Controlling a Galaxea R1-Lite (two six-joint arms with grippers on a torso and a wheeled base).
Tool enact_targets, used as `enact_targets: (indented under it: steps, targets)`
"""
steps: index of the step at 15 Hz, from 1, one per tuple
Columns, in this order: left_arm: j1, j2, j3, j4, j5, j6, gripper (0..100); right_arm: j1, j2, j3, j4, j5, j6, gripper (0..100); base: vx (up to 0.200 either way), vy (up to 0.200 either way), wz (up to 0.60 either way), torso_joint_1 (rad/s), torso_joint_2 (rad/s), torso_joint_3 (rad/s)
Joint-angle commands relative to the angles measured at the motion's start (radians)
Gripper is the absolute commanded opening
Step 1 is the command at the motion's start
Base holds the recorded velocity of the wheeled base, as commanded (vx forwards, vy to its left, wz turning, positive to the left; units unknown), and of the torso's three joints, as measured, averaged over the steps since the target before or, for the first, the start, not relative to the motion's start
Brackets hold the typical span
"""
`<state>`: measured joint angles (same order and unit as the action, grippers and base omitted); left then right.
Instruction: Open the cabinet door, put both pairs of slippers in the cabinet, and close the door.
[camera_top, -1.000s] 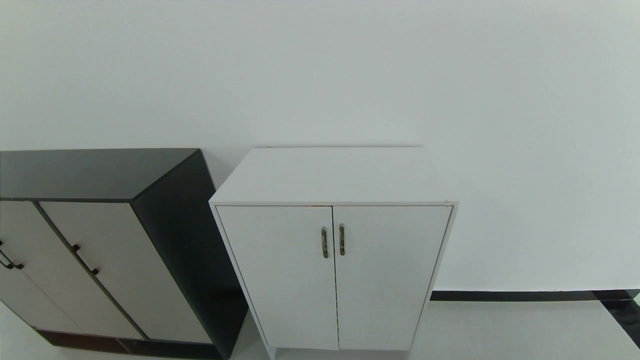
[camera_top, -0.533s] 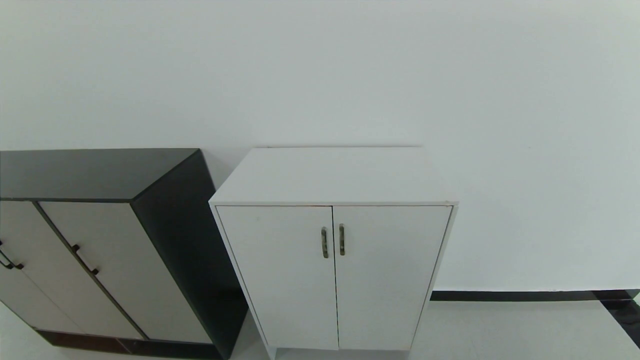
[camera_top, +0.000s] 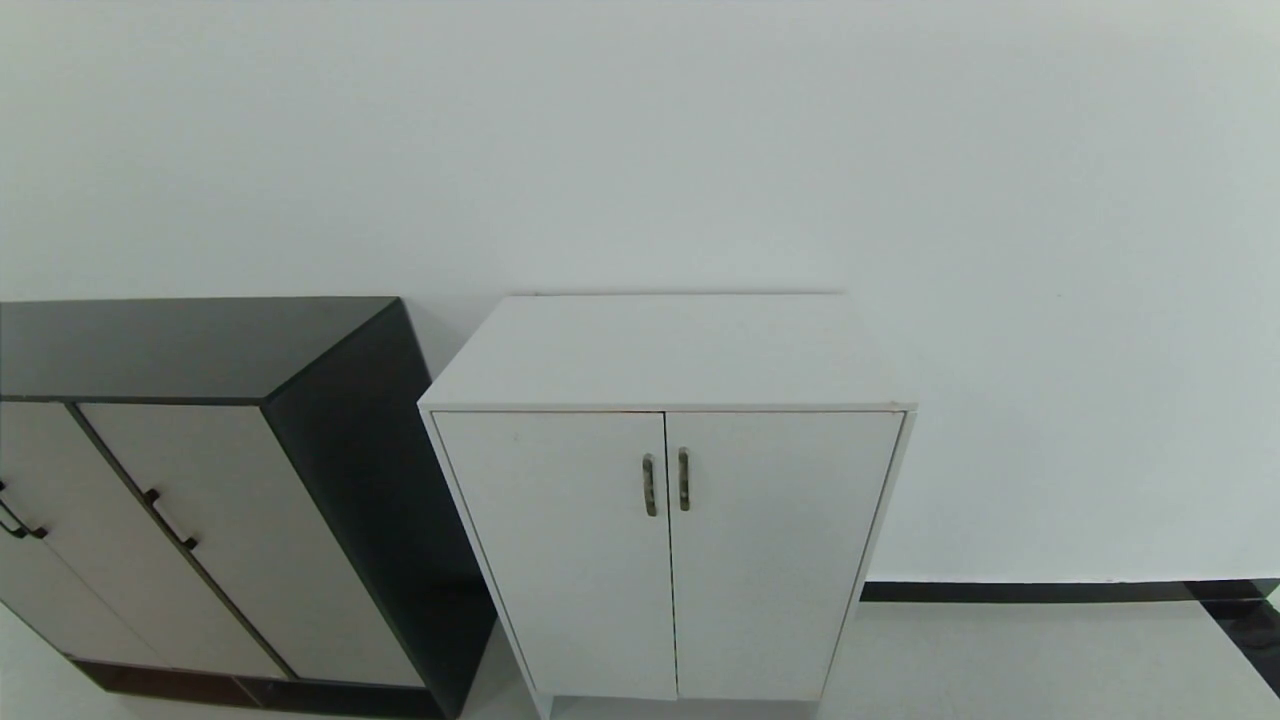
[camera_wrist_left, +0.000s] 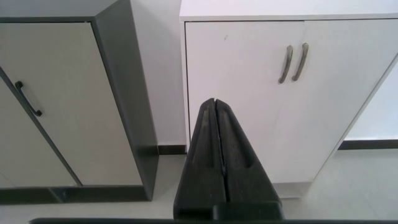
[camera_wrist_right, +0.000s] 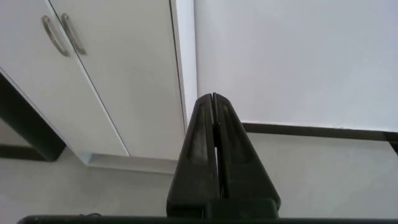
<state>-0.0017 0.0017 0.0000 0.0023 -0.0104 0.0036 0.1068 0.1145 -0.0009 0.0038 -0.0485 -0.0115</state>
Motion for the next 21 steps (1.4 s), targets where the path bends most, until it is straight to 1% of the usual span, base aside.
enact_targets:
  steps: [1, 2, 3, 5, 6, 21]
  targets:
    - [0.000, 0.000, 0.000, -0.001, 0.000, -0.001, 0, -0.002, -0.015, -0.001, 0.001, 0.001, -0.007, 0, 0.000, 0.000, 0.00, 0.000, 0.00, 0.000]
    - [0.000, 0.000, 0.000, -0.001, 0.000, -0.001, 0, -0.009, -0.013, -0.002, 0.002, 0.001, -0.008, 0, 0.000, 0.000, 0.00, 0.000, 0.00, 0.000]
    - [0.000, 0.000, 0.000, -0.001, 0.000, -0.001, 0, -0.064, -0.024, -0.002, 0.002, 0.004, -0.015, 0, 0.000, 0.000, 0.00, 0.000, 0.00, 0.000]
    - [0.000, 0.000, 0.000, -0.001, 0.000, -0.001, 0, -0.099, -0.087, -0.002, 0.001, 0.004, -0.018, 0, 0.000, 0.000, 0.00, 0.000, 0.00, 0.000]
    - [0.000, 0.000, 0.000, -0.001, 0.000, -0.001, 0, -0.104, -0.114, -0.001, 0.001, 0.006, -0.022, 0, 0.000, 0.000, 0.00, 0.000, 0.00, 0.000]
    - [0.000, 0.000, 0.000, -0.001, 0.003, 0.001, 0, -0.104, -0.114, 0.001, 0.001, 0.006, -0.007, 0, 0.000, 0.000, 0.00, 0.000, 0.00, 0.000]
